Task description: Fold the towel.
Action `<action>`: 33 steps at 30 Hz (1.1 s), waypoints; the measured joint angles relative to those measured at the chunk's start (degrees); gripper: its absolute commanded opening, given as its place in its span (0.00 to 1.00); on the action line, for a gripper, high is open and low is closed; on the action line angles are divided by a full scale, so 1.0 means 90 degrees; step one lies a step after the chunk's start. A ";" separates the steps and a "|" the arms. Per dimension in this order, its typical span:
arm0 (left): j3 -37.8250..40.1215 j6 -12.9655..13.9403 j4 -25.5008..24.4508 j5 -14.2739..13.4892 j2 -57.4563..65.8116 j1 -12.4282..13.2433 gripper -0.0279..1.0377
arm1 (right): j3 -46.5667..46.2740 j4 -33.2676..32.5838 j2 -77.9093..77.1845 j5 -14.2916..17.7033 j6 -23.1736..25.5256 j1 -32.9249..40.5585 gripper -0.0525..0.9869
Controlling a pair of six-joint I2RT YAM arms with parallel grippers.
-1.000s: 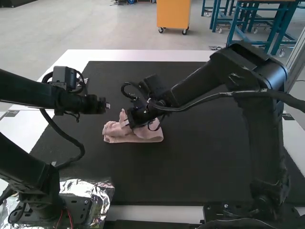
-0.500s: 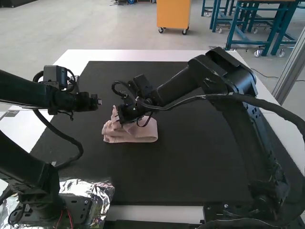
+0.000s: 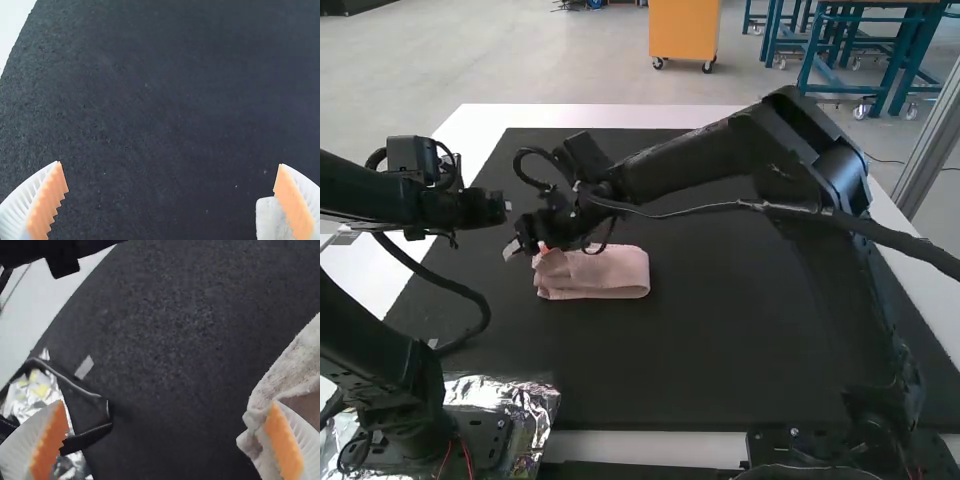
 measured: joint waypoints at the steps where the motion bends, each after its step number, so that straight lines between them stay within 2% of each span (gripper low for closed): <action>1: 0.0002 0.0002 -0.0002 0.0000 0.0000 0.0068 0.94 | 0.0027 -0.0061 -0.0187 -0.0007 -0.0012 -0.0007 0.91; 4: 0.0010 0.0002 -0.0056 -0.0002 0.0000 0.0182 0.94 | 0.0066 -0.0170 -0.0767 -0.0019 -0.0029 -0.0049 0.90; 5: 0.0015 0.0000 -0.0085 -0.0002 0.0000 0.0182 0.94 | 0.0066 -0.0192 -0.0925 -0.0019 -0.0039 -0.0068 0.85; 6: 0.0017 0.0002 -0.0112 0.0000 0.0000 0.0180 0.94 | 0.0066 -0.0206 -0.1059 -0.0034 -0.0058 -0.0087 0.71; 7: 0.0019 0.0002 -0.0141 0.0000 0.0000 0.0180 0.94 | 0.0058 -0.0206 -0.1161 -0.0049 -0.0083 -0.0119 0.50; 8: 0.0017 0.0000 -0.0165 0.0000 0.0000 0.0180 0.94 | 0.0032 -0.0204 -0.1248 -0.0068 -0.0092 -0.0158 0.22; 9: 0.0017 0.0000 -0.0175 -0.0002 0.0000 0.0180 0.94 | -0.0041 -0.0180 -0.1326 -0.0095 -0.0104 -0.0211 0.01; 15: 0.0017 0.0002 -0.0070 -0.0024 0.0000 0.0175 0.94 | -0.1180 0.1008 -0.1430 -0.0301 -0.0100 -0.0726 0.03; 22: 0.0017 0.0002 0.0070 -0.0049 -0.0002 0.0168 0.94 | -0.2387 0.2909 -0.1314 -0.0542 0.0238 -0.0971 0.03; 33: 0.0017 0.0005 0.0209 -0.0049 -0.0002 0.0168 0.94 | -0.2586 0.3888 -0.0325 -0.0816 0.0491 -0.1003 0.03</action>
